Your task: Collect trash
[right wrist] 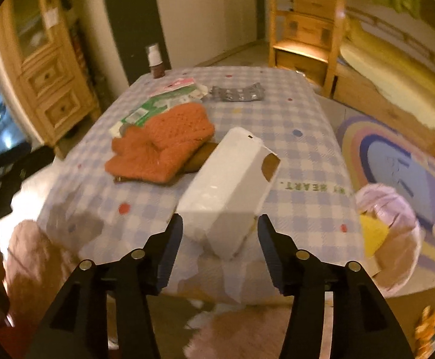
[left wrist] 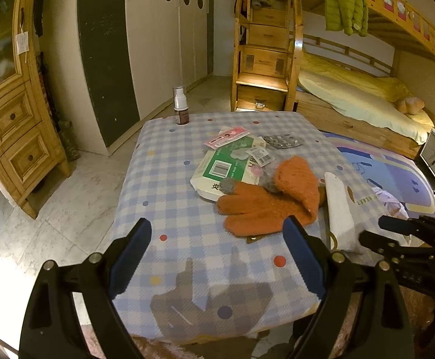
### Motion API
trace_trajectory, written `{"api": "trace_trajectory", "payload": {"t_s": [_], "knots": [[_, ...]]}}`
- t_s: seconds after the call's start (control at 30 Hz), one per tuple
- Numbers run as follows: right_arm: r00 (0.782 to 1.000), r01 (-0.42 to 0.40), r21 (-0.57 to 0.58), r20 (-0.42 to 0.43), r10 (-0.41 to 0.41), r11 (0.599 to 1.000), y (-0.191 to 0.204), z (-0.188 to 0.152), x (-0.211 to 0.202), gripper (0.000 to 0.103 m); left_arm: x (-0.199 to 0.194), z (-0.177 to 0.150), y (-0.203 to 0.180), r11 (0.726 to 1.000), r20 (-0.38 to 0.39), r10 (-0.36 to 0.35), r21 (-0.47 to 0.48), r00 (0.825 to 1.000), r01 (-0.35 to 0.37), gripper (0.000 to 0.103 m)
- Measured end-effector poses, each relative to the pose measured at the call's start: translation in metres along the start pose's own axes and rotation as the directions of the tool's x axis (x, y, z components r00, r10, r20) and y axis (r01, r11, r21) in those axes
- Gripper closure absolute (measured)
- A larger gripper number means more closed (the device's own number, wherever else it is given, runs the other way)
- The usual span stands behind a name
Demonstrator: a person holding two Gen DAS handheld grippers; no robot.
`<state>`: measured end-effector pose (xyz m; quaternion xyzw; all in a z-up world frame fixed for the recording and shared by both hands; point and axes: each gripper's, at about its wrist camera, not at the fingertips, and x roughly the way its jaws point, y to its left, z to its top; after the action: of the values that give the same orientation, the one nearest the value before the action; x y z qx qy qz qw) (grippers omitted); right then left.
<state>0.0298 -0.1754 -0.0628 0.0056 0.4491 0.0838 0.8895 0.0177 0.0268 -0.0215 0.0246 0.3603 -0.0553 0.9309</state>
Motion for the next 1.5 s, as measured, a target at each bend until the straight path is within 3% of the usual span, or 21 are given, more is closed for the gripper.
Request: {"api": "trace_trajectory", "payload": {"t_s": [0.07,0.23,0.4,0.47,0.53,0.67,0.77,0.9,1.03,1.1,1.17,1.23,1.37,1.5], "knots": [[1.0,0.004,0.027,0.016,-0.005,1.0,0.003,0.003,0.005,0.027,0.0,0.0,0.001,1.0,0.0,0.002,-0.005,1.0,-0.002,0.016],[0.997,0.083,0.033,-0.008,-0.082,0.996,0.009,0.008,0.028,0.029,0.003,-0.001,0.003,1.0,-0.007,0.003,-0.008,1.0,-0.003,0.016],[0.99,0.116,0.045,-0.079,-0.113,0.992,0.005,-0.005,0.037,0.039,0.005,-0.004,0.005,1.0,-0.014,-0.003,-0.015,1.0,0.003,0.016],[0.989,0.131,0.048,-0.077,-0.127,0.99,0.002,-0.011,0.033,0.049,0.007,-0.004,0.005,1.0,-0.017,-0.007,-0.014,1.0,0.006,0.016],[0.989,0.135,0.047,-0.074,-0.131,0.99,0.0,-0.014,0.031,0.051,0.009,-0.006,0.003,1.0,-0.024,-0.011,-0.01,1.0,0.011,0.016],[0.993,0.098,0.081,-0.072,-0.092,0.992,-0.002,-0.013,0.03,0.05,0.01,-0.009,0.002,1.0,-0.03,-0.016,-0.008,0.999,0.016,0.016],[0.996,0.081,0.108,-0.053,-0.075,0.991,-0.001,-0.008,0.028,0.039,0.009,-0.009,0.003,1.0,-0.028,-0.011,-0.015,1.0,0.011,0.016],[0.995,0.089,0.078,-0.061,-0.084,0.993,0.008,-0.004,0.038,0.036,0.01,-0.01,0.004,1.0,-0.029,-0.006,-0.019,1.0,0.006,0.016],[0.99,0.135,0.016,-0.054,-0.134,0.991,0.017,-0.009,0.039,0.044,0.011,-0.011,0.005,1.0,-0.034,-0.003,-0.013,0.999,0.002,0.016],[0.989,0.139,0.009,-0.051,-0.138,0.99,0.017,-0.012,0.036,0.056,0.013,-0.011,0.005,1.0,-0.038,-0.002,-0.015,0.999,0.002,0.016],[0.99,0.136,-0.003,-0.044,-0.136,0.991,0.018,-0.015,0.033,0.077,0.014,-0.012,0.005,1.0,-0.042,-0.007,-0.019,0.999,0.007,0.016],[0.99,0.135,-0.026,-0.037,-0.136,0.99,0.022,-0.018,0.03,0.091,0.015,-0.013,0.003,1.0,-0.047,-0.013,-0.018,0.999,0.012,0.016],[0.995,0.094,-0.012,-0.019,-0.095,0.995,0.012,-0.014,0.02,0.096,0.015,-0.015,-0.004,1.0,-0.05,-0.02,0.004,0.999,0.021,0.016],[0.991,0.12,-0.044,0.064,-0.117,0.992,-0.001,0.0,-0.012,0.096,0.019,-0.014,-0.02,0.998,-0.052,-0.042,0.043,0.998,0.044,0.016]]}}
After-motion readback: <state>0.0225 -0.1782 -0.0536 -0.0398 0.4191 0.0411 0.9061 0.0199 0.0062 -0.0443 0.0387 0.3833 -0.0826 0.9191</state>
